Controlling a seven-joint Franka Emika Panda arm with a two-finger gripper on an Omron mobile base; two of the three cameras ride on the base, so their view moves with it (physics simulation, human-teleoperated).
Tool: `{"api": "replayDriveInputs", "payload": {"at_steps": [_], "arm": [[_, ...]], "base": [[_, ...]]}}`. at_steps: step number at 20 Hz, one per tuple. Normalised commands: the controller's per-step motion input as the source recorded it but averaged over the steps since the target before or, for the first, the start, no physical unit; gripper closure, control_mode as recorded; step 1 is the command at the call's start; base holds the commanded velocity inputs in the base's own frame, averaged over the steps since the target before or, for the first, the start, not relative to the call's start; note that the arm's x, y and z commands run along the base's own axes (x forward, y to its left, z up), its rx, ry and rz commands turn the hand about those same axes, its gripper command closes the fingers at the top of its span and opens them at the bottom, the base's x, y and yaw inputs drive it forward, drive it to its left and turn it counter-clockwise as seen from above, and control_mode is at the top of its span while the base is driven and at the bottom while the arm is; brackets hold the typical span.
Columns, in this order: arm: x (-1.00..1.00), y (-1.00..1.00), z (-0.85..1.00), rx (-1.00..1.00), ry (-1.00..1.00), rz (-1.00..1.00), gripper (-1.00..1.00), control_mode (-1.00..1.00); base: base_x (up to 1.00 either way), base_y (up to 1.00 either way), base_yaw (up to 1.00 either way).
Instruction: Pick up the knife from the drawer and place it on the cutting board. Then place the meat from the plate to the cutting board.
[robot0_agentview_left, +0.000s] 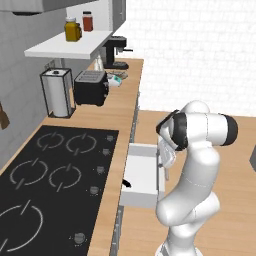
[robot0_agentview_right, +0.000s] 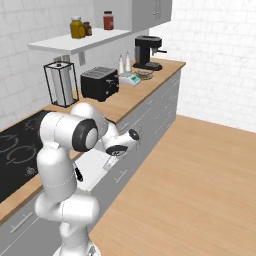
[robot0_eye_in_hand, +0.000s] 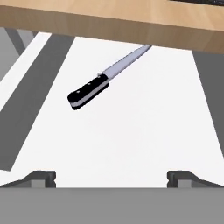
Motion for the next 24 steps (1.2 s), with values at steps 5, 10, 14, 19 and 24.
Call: {"api": "replayDriveInputs", "payload": {"at_steps": [5,10,14,19,24], "arm": [[-0.05,-0.16,-0.38,-0.01,-0.02,-0.08,-1.0,-1.0],[-0.12,-0.69,-0.56,-0.11,0.0,-0.16,-1.0,-1.0],[-0.04,-1.0,-0.43,-0.09,0.0,-0.11,-1.0,-1.0],[-0.03,-1.0,-0.41,-0.07,0.0,-0.1,-1.0,-1.0],[-0.25,-1.0,-0.45,-0.07,-0.01,-0.12,-1.0,-1.0]], "base": [[0.0,0.0,0.0],[0.0,0.0,0.0],[0.0,0.0,0.0],[0.0,0.0,0.0],[0.0,0.0,0.0]]}}
